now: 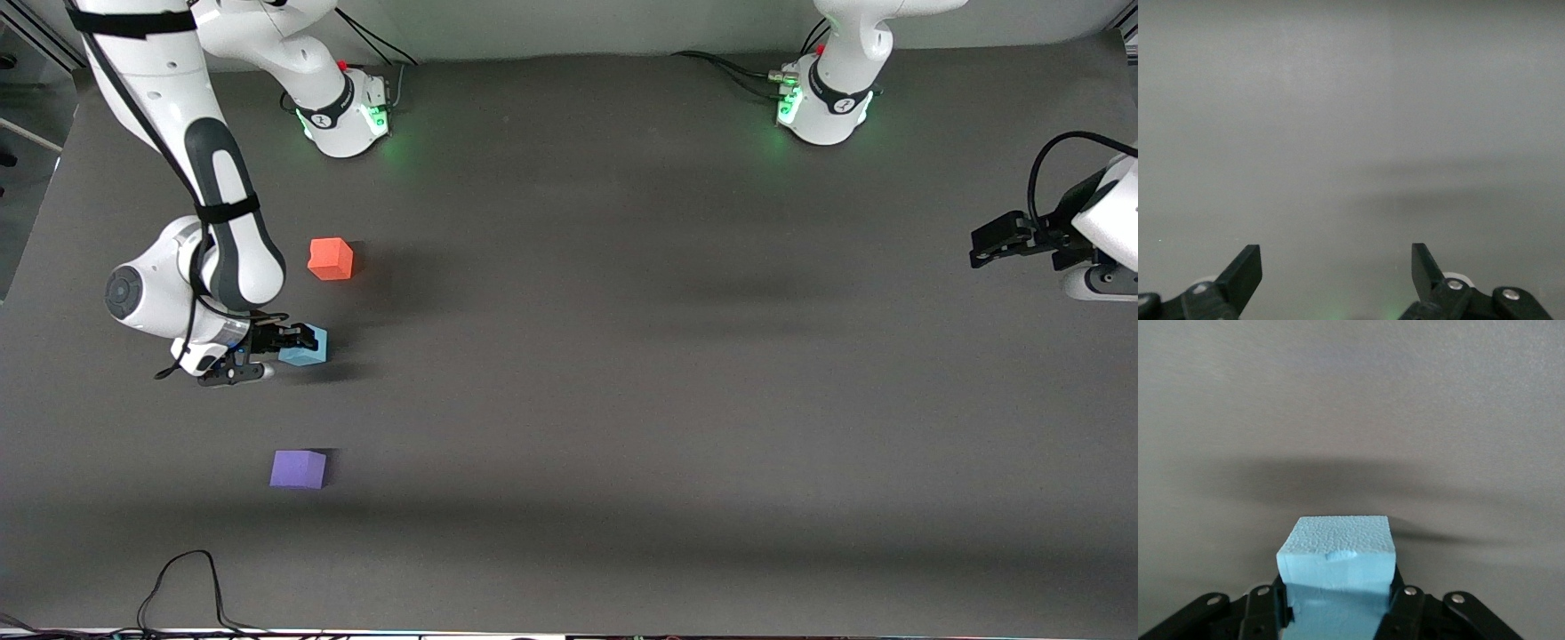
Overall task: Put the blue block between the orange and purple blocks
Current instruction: 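Lower the blue block onto the table with the right gripper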
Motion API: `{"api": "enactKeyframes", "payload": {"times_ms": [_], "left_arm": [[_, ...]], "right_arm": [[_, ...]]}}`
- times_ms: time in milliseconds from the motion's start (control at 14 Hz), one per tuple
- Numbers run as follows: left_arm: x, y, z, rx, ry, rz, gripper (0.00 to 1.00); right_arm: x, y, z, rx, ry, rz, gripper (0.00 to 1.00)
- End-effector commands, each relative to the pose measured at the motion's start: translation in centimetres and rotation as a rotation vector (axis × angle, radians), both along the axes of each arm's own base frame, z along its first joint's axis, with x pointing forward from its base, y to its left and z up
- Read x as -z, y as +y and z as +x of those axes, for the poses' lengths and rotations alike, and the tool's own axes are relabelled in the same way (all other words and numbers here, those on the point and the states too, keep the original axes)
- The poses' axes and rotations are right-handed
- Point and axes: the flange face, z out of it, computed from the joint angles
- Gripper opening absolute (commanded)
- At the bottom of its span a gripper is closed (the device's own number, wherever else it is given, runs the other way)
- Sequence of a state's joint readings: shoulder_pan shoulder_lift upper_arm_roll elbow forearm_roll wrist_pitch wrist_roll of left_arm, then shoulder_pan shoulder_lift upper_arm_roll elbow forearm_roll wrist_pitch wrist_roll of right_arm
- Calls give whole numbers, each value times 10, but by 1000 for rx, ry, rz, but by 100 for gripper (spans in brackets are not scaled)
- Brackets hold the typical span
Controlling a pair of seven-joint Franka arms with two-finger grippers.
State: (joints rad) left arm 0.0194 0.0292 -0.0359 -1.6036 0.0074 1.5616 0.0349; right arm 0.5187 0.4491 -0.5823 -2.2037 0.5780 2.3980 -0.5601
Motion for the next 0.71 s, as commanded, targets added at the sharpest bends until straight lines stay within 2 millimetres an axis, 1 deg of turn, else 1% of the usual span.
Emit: {"api": "enactKeyframes", "payload": {"times_ms": [0,214,429,500,571,643], "left_arm": [[-1,1,-2,0,-13,-6,100],[-4,1,2,1,-50,1,100],[-3,2,1,1,-44,1,100],[-2,2,0,1,-34,2,100],[-1,2,-1,1,-19,2,100],[1,2,-2,1,-13,2,100]], "right_arm": [[1,2,7,-16,-27,0,43],[3,11,9,-17,-27,-3,44],[8,11,18,-15,-32,-24,44],[11,13,20,-12,-30,-29,46],[11,14,24,0,-33,-36,51],[12,17,26,20,-31,-41,53]]}}
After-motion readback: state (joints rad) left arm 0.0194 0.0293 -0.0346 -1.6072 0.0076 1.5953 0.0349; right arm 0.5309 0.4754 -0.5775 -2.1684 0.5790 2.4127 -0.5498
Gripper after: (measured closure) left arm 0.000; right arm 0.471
